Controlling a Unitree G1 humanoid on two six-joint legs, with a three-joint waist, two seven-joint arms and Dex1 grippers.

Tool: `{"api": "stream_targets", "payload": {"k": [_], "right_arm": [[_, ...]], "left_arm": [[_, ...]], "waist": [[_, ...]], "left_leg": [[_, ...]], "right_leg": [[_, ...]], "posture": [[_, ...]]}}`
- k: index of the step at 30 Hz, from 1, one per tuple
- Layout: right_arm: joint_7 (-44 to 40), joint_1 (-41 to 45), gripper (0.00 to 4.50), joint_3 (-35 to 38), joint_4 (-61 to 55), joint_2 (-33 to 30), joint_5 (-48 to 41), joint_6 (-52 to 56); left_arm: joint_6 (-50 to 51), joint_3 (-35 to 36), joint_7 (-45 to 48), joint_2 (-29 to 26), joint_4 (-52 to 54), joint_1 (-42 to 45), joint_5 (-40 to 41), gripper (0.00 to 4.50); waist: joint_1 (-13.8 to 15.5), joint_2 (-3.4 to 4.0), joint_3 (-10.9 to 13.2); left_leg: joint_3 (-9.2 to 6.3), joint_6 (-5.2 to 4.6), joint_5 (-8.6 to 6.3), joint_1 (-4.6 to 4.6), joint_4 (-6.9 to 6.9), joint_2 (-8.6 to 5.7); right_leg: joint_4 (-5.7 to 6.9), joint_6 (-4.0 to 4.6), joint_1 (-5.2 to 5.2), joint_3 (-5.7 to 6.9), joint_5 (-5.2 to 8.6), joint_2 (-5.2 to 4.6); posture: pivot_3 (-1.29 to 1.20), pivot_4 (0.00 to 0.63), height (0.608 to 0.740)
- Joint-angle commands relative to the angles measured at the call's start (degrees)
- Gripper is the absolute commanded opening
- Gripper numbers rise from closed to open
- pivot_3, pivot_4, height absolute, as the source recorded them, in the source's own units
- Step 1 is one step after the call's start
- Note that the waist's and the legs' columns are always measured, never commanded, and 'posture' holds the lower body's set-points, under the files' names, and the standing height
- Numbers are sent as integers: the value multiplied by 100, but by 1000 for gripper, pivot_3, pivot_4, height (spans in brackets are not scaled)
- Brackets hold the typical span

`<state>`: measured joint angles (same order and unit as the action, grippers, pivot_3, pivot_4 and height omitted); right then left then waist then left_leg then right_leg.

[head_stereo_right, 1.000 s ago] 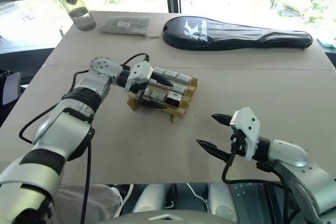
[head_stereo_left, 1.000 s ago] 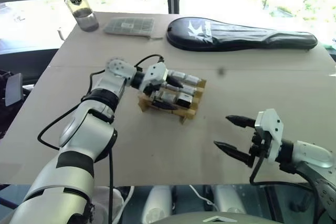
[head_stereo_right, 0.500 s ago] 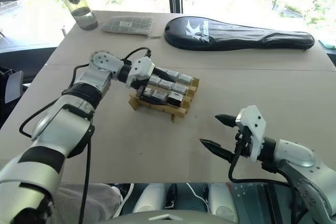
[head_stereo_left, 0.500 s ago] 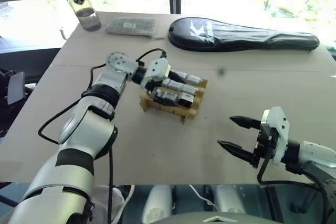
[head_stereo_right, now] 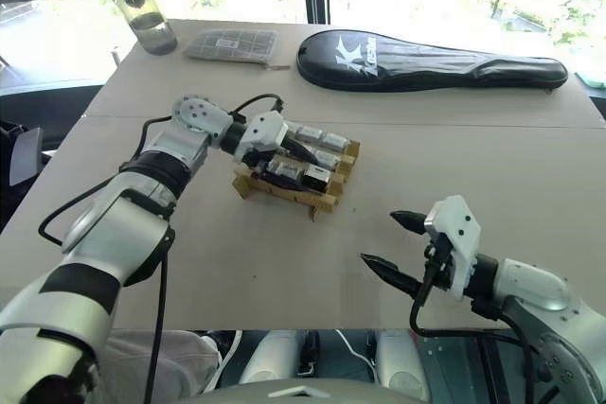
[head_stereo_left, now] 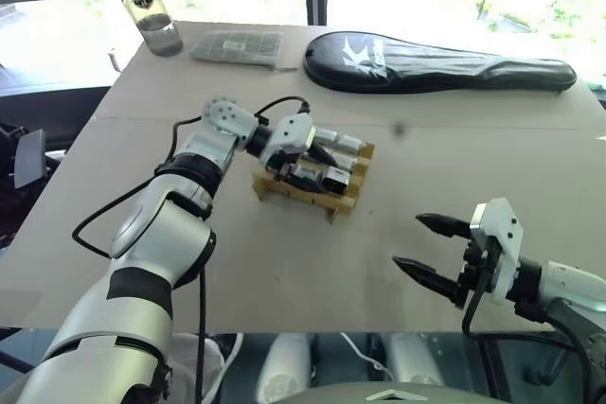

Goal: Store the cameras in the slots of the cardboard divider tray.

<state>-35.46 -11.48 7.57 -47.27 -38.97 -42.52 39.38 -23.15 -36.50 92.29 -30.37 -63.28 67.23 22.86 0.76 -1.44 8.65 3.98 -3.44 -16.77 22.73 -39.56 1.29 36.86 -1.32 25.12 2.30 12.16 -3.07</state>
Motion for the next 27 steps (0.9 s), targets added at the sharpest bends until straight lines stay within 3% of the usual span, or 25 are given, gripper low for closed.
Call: {"api": "stream_targets", "payload": {"k": [1,6,15,27], "right_arm": [[47,-13,4500,23,-198,6,22,-147],[64,-28,4500,30,-208,-12,23,-162],[90,-39,4500,74,-230,-67,6,-153],[152,-35,4500,124,-267,-112,-72,-113]], "left_arm": [[25,2,21,6,151,106,168,682],[-38,199,21,88,77,115,187,672],[849,628,21,102,122,-144,766,672],[200,616,21,114,-354,-251,119,672]], "waist": [[0,0,0],[2,0,0],[0,-1,0],[3,-4,-3]], "left_leg": [[0,0,0,0,0,0],[0,0,0,1,0,0],[-1,-1,-1,1,-2,0],[0,-1,-1,-1,-4,-1]], "right_leg": [[0,0,0,0,0,0],[-1,0,0,0,0,0],[0,0,0,0,0,0],[0,0,-2,0,0,0]], "posture": [[0,150,740],[0,150,740],[0,150,740],[0,150,740]]}}
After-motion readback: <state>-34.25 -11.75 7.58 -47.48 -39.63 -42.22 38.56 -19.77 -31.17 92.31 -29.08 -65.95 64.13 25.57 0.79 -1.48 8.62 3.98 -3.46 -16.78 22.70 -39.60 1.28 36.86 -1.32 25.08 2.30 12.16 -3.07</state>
